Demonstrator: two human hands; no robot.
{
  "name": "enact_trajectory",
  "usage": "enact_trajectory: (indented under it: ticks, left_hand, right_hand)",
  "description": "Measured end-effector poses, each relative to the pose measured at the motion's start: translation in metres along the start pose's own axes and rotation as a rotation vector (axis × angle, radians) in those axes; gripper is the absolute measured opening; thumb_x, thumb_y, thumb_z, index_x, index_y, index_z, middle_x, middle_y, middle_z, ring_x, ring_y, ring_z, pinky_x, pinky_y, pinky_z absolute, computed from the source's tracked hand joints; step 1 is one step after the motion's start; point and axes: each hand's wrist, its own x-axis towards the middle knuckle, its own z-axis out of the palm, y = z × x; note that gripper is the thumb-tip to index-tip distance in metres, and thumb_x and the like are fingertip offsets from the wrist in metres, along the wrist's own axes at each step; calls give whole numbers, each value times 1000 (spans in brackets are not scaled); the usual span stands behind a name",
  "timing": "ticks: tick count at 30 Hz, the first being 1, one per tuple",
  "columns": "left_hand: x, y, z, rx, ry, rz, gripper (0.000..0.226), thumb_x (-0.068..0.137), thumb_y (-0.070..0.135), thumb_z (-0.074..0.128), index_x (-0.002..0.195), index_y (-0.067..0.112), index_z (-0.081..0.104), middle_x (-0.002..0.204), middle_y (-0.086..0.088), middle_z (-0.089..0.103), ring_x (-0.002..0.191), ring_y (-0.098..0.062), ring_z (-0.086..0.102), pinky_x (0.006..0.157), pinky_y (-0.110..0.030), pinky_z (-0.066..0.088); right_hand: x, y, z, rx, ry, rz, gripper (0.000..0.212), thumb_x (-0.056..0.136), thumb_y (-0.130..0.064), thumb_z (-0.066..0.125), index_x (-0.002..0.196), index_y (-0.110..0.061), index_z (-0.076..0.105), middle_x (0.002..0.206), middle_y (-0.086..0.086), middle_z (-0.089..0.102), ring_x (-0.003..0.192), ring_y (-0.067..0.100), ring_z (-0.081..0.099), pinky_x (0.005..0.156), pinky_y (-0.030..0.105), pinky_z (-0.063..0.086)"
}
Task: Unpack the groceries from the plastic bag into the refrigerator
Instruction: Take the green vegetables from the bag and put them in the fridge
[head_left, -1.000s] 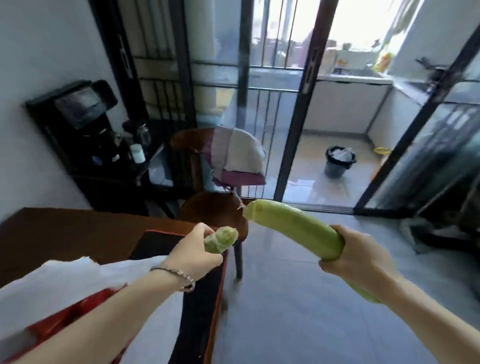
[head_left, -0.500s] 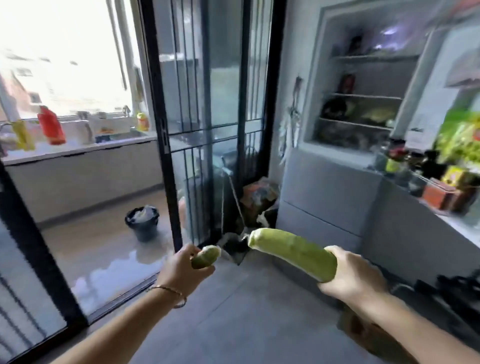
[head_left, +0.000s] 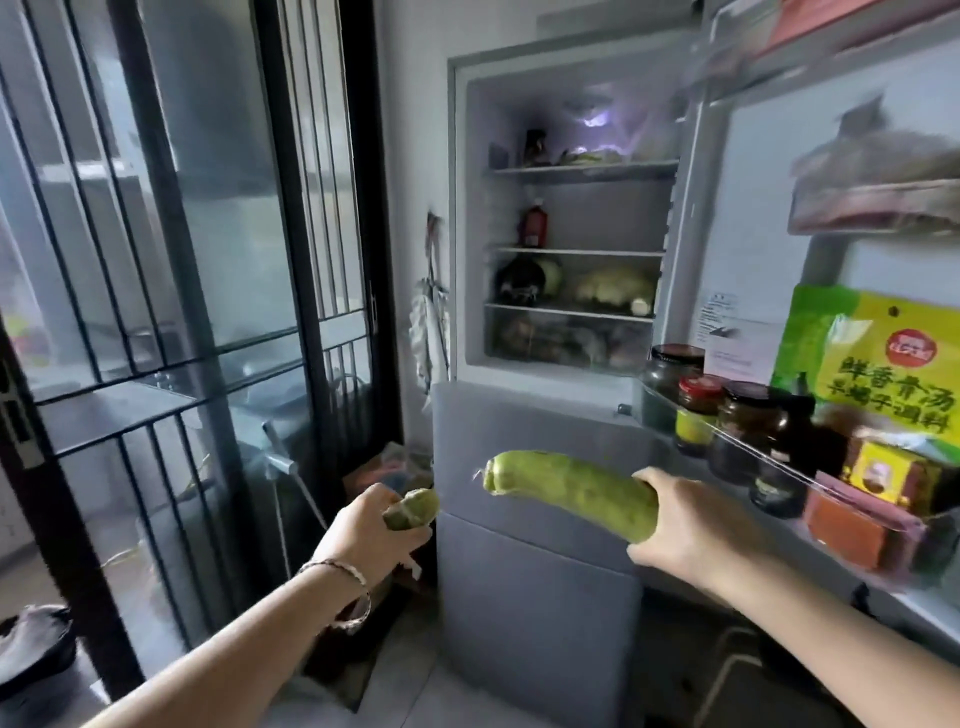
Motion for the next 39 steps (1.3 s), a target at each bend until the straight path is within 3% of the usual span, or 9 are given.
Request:
enact_trajectory:
  ticks: [5,10,13,18,25,28,31,35,39]
  left_hand:
    - [139,21,-1,31,-94,117,38,71,36,75,101,23,56,87,0,67,73,-21,65,65,-30,54]
    - [256,55,3,21,-155,244,33,74,35,73,98,29,50,86,2,65,62,-16,59,60,-29,51]
    - [316,75,18,29,-209,302,31,75,35,72,96,30,49,87,6,64,66,-15,62,61,-30,54]
    - [407,105,56,33,-200,379,32,78,35,70,101,28,50,89,6,62,58,-9,54,47,-17,39]
    - [516,152,117,4,-193,465,32,76,36,71,100,29,51,87,7,61,70,-12,56,57,-21,45]
    - [557,171,137,-2,-192,519,32,78,34,70,103,29,50,84,12,57,69,-3,52,53,-7,37]
    - [593,184,154,-32,-193,565,34,77,34,71,105,27,52,83,13,58,68,2,51,53,-6,37]
    - [627,193,171,-54,-183,617,37,79,33,70,110,27,51,89,8,61,76,-7,56,61,-13,41]
    - [650,192,181,-88,-248,662,44,81,27,70,119,25,49,94,12,56,74,6,50,57,-4,41]
  right_hand:
    - [108,-27,5,-24,43,82,55,66,-33,69,118,-30,50,102,-8,67,90,14,65,72,25,50]
    - [205,-31,7,-59,84,223,54,67,-37,67,118,-33,49,102,-11,66,92,13,65,66,23,44]
    - [257,-21,7,-82,94,283,44,68,-38,66,108,-31,51,96,-10,66,86,13,65,62,23,42]
    - [351,-1,7,-97,165,346,34,68,-37,66,93,-30,44,91,-9,64,81,18,62,61,25,39]
    - [516,33,-9,-281,268,336,47,72,-37,73,110,-18,52,104,2,64,93,25,64,64,26,37]
    - [572,47,-13,-389,256,362,54,76,-48,70,115,-16,51,111,4,62,101,25,62,68,27,36]
    - [611,59,-4,-498,259,374,61,80,-55,62,122,-14,48,117,7,58,105,26,59,71,29,39]
    - [641,68,20,-617,256,345,70,87,-50,54,136,-5,34,127,16,52,112,31,53,84,33,43]
    - [654,61,43,-540,219,371,72,91,-53,44,142,-6,26,133,18,46,116,32,50,92,37,41]
